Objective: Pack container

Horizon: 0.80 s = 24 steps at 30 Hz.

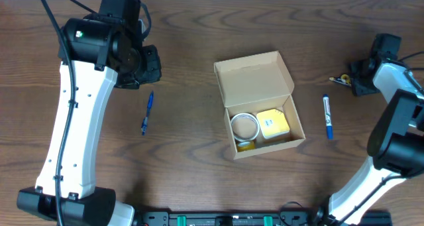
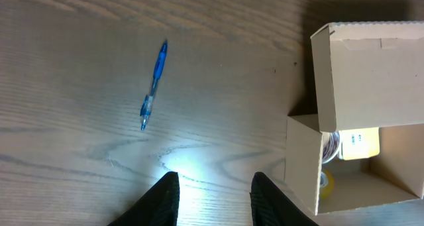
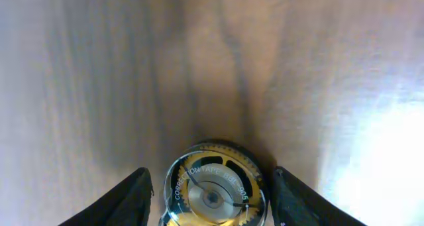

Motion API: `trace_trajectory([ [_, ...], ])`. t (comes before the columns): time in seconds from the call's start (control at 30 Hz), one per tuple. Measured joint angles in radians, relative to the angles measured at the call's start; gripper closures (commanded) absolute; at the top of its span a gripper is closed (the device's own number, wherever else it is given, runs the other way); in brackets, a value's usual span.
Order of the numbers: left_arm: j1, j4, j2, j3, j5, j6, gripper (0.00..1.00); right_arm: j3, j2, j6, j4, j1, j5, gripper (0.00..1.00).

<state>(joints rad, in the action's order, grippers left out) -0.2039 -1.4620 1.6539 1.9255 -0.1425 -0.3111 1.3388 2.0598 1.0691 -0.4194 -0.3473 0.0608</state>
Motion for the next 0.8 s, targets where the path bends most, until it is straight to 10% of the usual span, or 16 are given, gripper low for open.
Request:
trace_trajectory([
  [0.4, 0.000, 0.004, 0.000, 0.000, 0.000, 0.000, 0.64, 0.110, 0.014, -0.155, -0.085, 0.066, -0.087, 0.50],
  [0.8, 0.000, 0.007, 0.000, 0.000, 0.023, 0.000, 0.64, 0.155, 0.014, -0.216, -0.162, 0.110, -0.058, 0.32],
])
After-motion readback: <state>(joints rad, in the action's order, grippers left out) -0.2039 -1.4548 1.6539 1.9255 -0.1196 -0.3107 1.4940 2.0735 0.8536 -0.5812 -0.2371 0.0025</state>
